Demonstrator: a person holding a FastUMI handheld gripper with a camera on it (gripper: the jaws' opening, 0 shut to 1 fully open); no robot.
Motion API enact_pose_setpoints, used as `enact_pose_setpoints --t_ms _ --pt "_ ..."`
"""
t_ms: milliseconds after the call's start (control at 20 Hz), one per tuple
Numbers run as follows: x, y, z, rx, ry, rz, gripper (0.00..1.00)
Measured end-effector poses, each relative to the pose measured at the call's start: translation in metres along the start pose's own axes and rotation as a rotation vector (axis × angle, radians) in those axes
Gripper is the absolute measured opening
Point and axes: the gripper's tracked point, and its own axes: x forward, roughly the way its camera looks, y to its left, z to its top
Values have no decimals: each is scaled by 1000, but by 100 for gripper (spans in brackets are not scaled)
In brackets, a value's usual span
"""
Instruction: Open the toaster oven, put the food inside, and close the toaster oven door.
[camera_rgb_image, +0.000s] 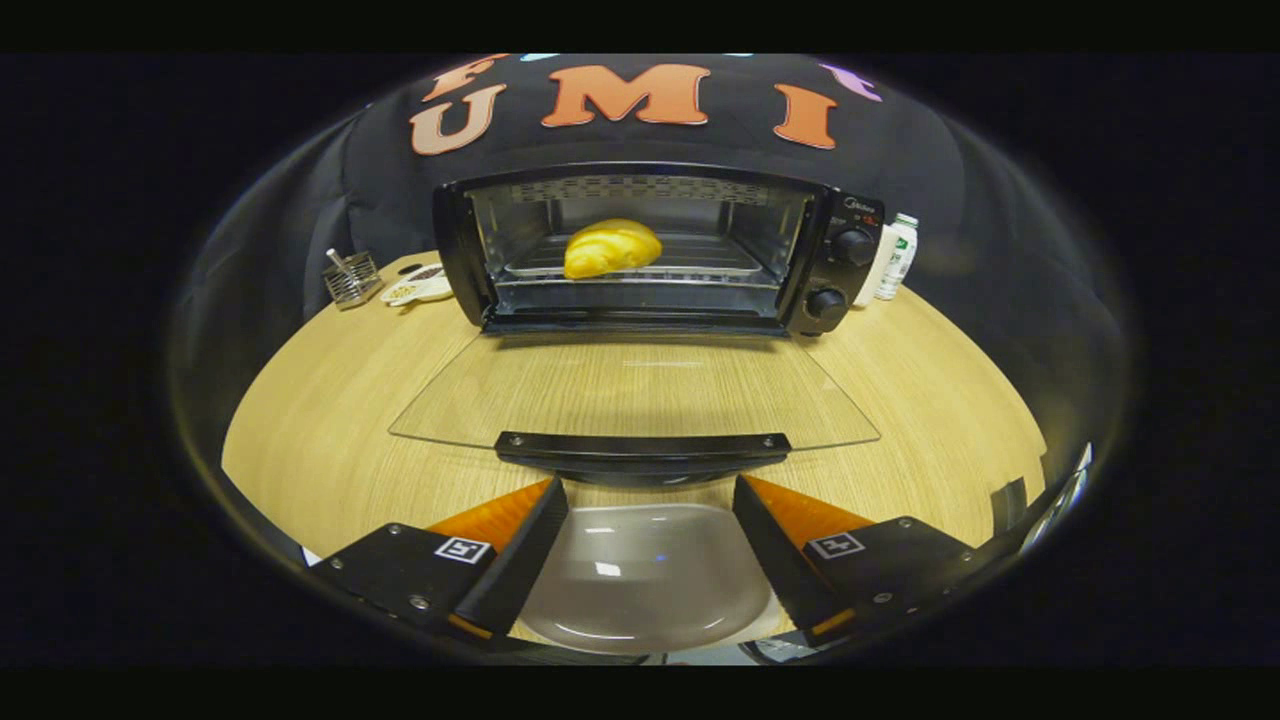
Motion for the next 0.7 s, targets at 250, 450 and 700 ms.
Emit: enact_pose_setpoints --t_ms 250,450,700 --pt "-7 -1 10 16 -24 -2 100" --pt "-24 -2 38 29 -82 11 100" --pt "-34 -6 82 54 -154 2 100"
